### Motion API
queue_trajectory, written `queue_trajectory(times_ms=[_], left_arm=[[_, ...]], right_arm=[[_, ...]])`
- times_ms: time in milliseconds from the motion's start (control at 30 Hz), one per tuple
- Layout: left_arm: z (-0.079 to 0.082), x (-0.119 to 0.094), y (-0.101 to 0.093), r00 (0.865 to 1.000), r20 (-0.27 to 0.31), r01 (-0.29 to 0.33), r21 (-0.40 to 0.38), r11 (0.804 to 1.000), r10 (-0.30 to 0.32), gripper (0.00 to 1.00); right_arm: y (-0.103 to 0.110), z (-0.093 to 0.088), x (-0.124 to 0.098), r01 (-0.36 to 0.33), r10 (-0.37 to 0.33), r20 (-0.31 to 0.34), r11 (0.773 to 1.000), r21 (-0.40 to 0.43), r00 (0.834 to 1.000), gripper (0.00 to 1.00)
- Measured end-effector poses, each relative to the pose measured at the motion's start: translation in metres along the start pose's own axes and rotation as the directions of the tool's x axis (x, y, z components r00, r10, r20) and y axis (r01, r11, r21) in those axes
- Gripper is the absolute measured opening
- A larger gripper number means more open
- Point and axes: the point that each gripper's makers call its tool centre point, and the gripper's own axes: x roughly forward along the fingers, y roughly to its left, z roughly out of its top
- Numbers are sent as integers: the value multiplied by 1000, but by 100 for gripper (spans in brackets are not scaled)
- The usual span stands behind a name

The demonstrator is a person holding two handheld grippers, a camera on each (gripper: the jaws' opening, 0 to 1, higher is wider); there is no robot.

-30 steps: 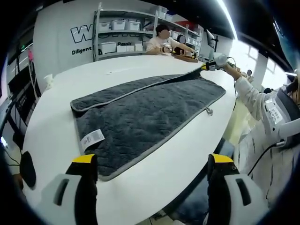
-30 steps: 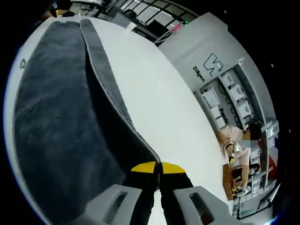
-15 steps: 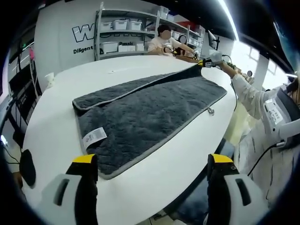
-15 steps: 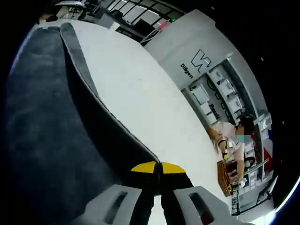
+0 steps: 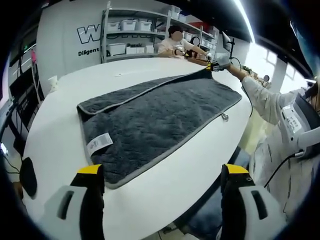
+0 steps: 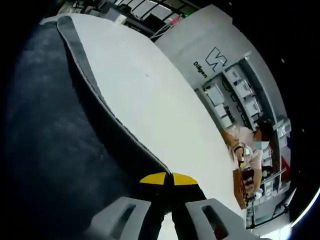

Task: Open the folded towel by lifting each exposed corner and separating the folded layers until the towel lies flat within the target outline without major curled edges

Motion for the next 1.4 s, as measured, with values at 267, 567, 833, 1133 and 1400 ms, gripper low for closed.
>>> queue_trajectory(times_ms=[267,567,833,1133,1400], left_arm=[[-3,-1,2,1000,-7,-4,-7,1000,4,95],[-5,1,-2,1000,-14,-1,-7,1000,1,95],[-5,3,-2,1000,-18,1,-8,1000,-1,95],[-3,4,1,1000,-20,1,-12,1000,-2,94],[2,3,2,1000,-7,3,-10,1000,-3,95]], right_arm=[[6,-6,20,-15,15,-34,1000,-6,999,0],[15,-16,41,-34,34,-69,999,-2,997,0],[22,-21,55,-57,58,-93,998,9,994,0],[16,-22,64,-62,63,-108,998,11,992,0],[-8,-26,51,32,-24,-132,998,58,991,29]])
